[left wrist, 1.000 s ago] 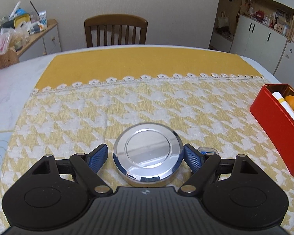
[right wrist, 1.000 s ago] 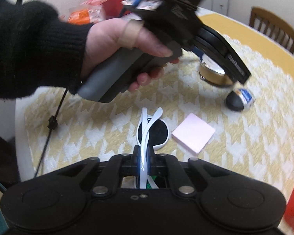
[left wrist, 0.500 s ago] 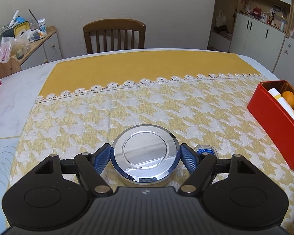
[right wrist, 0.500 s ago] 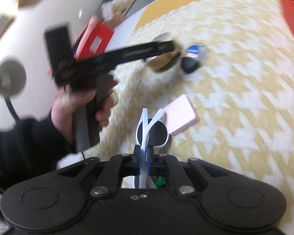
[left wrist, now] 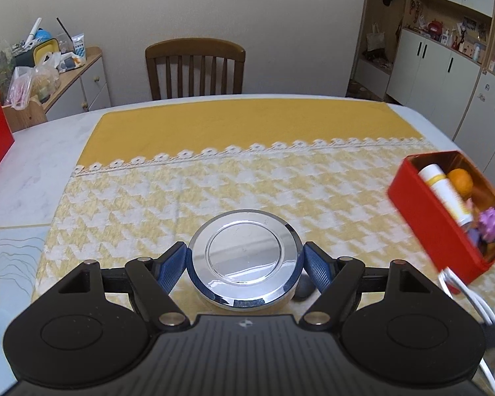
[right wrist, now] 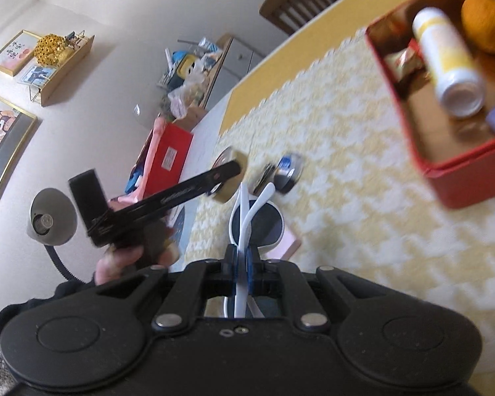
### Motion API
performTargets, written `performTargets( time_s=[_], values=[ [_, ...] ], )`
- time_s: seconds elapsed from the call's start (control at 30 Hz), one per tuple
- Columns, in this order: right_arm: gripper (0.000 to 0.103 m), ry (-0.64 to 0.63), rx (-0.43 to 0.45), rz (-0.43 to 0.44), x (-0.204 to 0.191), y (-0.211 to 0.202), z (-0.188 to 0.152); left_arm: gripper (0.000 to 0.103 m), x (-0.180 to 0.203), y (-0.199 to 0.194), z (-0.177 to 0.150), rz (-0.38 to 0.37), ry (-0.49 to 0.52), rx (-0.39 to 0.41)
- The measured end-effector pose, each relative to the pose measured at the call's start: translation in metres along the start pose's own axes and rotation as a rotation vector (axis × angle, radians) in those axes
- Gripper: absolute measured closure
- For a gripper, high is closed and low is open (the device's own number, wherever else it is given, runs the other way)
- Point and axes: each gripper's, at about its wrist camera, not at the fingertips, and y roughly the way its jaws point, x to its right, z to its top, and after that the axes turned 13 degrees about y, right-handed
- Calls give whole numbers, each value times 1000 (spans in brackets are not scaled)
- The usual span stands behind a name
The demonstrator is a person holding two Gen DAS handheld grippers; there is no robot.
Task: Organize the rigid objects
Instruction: 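Carry the silver tin and sunglasses over the red tin with both grippers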
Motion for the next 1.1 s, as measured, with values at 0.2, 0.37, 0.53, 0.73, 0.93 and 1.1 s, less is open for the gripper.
performTargets(
  time_s=[0.2,0.37,0.53,0.73,0.93,1.1],
  values=[
    [98,-39,65,-31,5,-30,25,27,35,-12,21,-44,29,13],
    [98,-61,105,-70,14,-54,46,27,68,-17,37,-94,45,27],
    [98,-70,142,-94,23,-73,59,27,101,-16,51,-131,77,36],
    [98,-87,183,-127,33,-96,74,27,138,-10,66,-159,108,40],
    [98,-109,218,-167,44,-114,87,27,170,-2,80,-181,147,38],
    [98,-121,239,-191,50,-122,100,27,195,7,91,-197,163,40]
  ],
)
